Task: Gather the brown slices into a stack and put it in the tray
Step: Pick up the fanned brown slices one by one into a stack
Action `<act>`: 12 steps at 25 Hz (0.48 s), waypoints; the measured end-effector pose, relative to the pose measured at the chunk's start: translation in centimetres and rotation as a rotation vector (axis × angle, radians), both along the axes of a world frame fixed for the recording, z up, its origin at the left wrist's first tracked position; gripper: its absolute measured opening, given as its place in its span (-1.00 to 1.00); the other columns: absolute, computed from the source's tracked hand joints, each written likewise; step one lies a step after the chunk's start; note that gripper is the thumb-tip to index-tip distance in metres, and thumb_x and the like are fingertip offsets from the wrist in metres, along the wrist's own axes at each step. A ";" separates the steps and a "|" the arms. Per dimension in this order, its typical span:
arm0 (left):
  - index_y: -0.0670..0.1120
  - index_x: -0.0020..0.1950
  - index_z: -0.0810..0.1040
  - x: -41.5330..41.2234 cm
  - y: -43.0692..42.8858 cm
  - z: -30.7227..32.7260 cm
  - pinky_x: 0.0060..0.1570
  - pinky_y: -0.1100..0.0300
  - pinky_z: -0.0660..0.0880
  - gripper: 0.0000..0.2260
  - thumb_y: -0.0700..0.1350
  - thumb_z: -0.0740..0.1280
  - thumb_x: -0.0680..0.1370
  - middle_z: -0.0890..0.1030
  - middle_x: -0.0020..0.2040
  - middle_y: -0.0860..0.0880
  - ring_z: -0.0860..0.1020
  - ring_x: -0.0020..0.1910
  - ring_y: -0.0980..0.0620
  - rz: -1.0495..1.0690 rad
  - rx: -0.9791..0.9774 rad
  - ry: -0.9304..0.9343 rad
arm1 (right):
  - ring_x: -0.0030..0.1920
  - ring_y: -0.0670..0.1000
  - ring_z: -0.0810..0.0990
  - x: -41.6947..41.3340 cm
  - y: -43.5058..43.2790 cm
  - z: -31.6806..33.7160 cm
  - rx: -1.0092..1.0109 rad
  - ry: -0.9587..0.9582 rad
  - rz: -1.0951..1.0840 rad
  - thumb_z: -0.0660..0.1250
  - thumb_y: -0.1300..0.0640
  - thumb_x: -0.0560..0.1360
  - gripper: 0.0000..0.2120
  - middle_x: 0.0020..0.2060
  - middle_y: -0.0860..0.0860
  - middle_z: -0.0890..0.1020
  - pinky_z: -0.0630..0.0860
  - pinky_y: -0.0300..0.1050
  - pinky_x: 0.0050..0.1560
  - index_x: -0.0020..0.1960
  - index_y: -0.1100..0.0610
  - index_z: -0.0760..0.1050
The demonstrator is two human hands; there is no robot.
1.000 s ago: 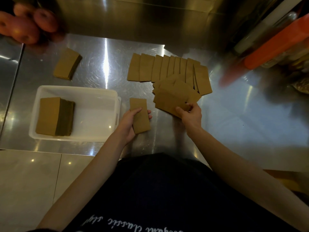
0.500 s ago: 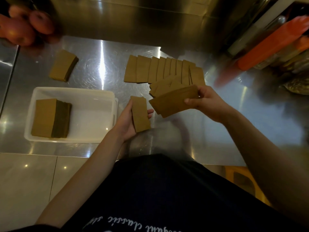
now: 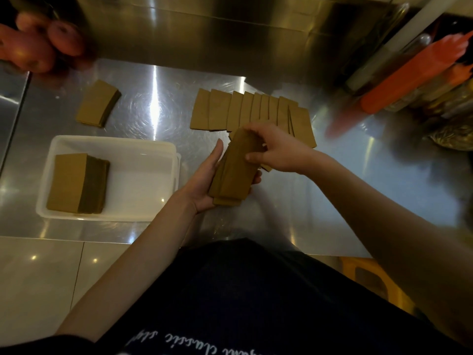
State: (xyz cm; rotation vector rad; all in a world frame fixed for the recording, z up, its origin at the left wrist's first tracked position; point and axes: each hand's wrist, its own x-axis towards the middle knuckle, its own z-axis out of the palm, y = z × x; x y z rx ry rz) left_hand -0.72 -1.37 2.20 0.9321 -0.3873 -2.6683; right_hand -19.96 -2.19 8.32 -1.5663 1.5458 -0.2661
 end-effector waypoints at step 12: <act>0.08 0.23 0.60 0.3 1.2 -1.2 -0.19 0.05 0.55 -0.68 0.19 0.24 0.60 0.58 -0.16 -0.14 0.56 -0.23 -0.05 0.138 -0.021 -0.114 | -0.02 -0.13 0.51 -0.3 3.5 -5.5 -0.202 0.020 -0.470 0.42 0.07 0.46 -0.59 0.02 -0.07 0.51 0.44 -0.31 -0.08 0.28 0.07 0.45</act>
